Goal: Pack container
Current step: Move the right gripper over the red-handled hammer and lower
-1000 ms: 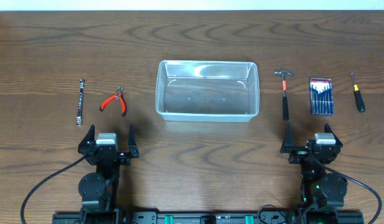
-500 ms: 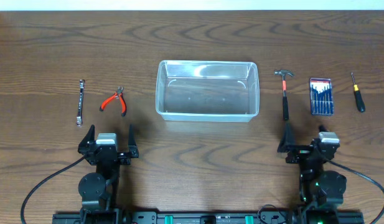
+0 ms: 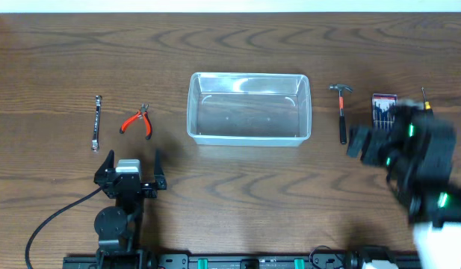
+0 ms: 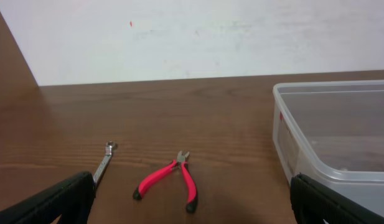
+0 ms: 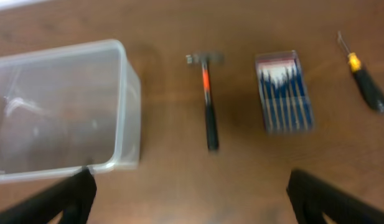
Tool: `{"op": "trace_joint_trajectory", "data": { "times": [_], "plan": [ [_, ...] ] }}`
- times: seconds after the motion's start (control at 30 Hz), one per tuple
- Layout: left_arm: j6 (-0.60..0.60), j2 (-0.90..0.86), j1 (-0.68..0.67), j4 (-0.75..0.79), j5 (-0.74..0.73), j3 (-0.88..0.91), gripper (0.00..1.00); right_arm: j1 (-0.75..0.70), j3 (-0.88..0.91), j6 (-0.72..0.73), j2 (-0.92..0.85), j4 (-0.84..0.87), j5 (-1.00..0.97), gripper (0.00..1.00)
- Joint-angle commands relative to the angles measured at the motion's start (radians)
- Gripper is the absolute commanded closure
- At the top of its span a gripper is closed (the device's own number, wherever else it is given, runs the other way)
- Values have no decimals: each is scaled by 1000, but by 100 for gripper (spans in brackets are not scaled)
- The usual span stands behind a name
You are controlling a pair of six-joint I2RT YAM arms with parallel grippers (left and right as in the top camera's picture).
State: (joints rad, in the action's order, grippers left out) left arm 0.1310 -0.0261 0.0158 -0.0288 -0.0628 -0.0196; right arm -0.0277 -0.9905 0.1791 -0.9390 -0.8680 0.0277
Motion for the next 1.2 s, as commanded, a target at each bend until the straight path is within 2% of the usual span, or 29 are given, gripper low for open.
{"op": "trace_joint_trajectory", "data": {
  "times": [0.0, 0.1, 0.2, 0.47, 0.6, 0.87, 1.17],
  "plan": [
    [-6, -29, 0, -37, 0, 16, 2, 14, -247, -1, -230, -186, -96, 1],
    [-9, -48, 0, -37, 0, 16, 2, 14, -378, -5, -372, -257, -79, 1],
    [-9, -61, 0, -37, 0, 16, 2, 15, -454, -84, -471, -274, -56, 1],
    [-9, -69, 0, -34, 0, 15, 2, 16, -615, -84, -715, -309, -129, 1],
    [-10, -69, 0, -33, 0, 15, 2, 16, -625, -140, -822, -253, -128, 1],
    [-85, -69, 0, -33, 0, 15, 2, 28, -626, -163, -1044, -134, -125, 1],
    [-84, -69, 0, -34, 0, 15, 2, 48, -626, -200, -1125, -39, -122, 1]
  ]
}}
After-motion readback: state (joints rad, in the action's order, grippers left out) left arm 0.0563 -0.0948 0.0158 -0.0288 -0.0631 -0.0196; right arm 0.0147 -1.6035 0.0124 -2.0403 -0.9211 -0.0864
